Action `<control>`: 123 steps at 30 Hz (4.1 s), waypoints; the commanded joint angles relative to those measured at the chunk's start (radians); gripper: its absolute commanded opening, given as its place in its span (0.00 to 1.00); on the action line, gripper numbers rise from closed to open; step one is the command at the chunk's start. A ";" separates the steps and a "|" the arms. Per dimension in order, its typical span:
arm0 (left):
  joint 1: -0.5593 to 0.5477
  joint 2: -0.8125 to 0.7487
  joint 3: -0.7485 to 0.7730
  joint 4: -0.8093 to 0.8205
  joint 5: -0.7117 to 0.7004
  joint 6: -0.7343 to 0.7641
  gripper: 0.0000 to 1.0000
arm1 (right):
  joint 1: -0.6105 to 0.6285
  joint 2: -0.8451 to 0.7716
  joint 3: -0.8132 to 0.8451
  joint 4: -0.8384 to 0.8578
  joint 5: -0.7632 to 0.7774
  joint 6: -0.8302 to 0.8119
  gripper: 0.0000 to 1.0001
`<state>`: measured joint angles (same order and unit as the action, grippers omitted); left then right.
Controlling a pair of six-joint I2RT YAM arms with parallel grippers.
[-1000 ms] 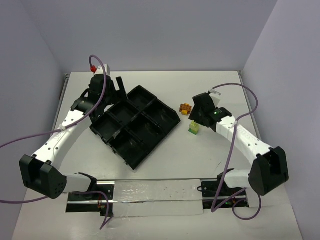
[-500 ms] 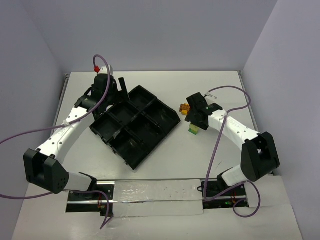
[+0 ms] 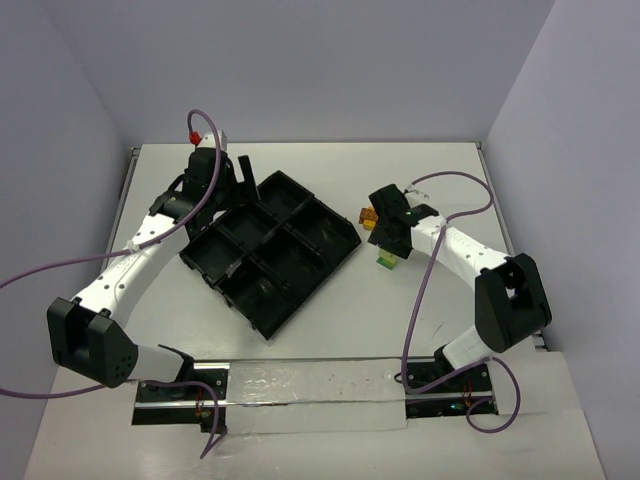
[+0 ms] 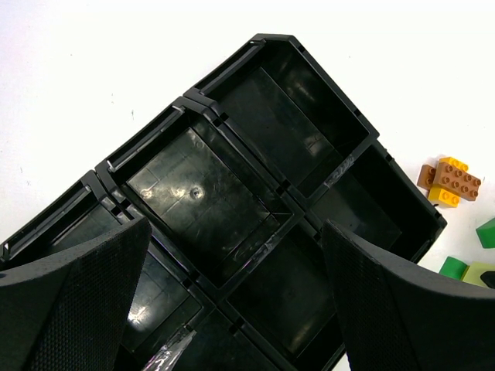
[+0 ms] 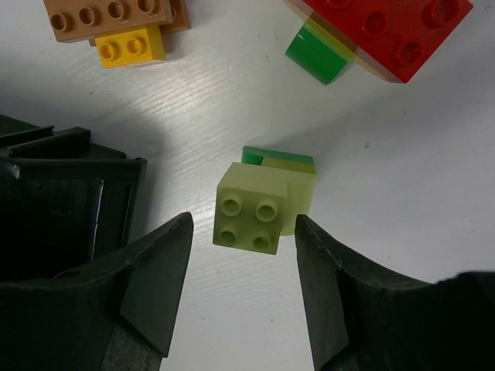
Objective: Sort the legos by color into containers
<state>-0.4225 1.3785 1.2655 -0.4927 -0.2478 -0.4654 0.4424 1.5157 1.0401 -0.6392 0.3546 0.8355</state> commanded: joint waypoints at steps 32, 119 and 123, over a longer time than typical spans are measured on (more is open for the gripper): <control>-0.104 0.019 0.109 -0.006 0.446 0.231 0.99 | -0.029 -0.182 0.157 0.050 -0.565 -0.314 0.00; -0.348 -0.172 -0.191 0.277 0.578 0.448 0.00 | -0.122 -0.106 0.147 0.377 -1.384 -0.102 0.00; -0.348 -0.189 -0.205 0.281 0.568 0.444 0.00 | -0.147 -0.095 0.172 0.364 -1.386 -0.116 0.00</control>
<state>-0.7705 1.2345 1.0794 -0.1885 0.3295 -0.0253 0.3479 1.4368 1.1629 -0.2918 -1.0293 0.7571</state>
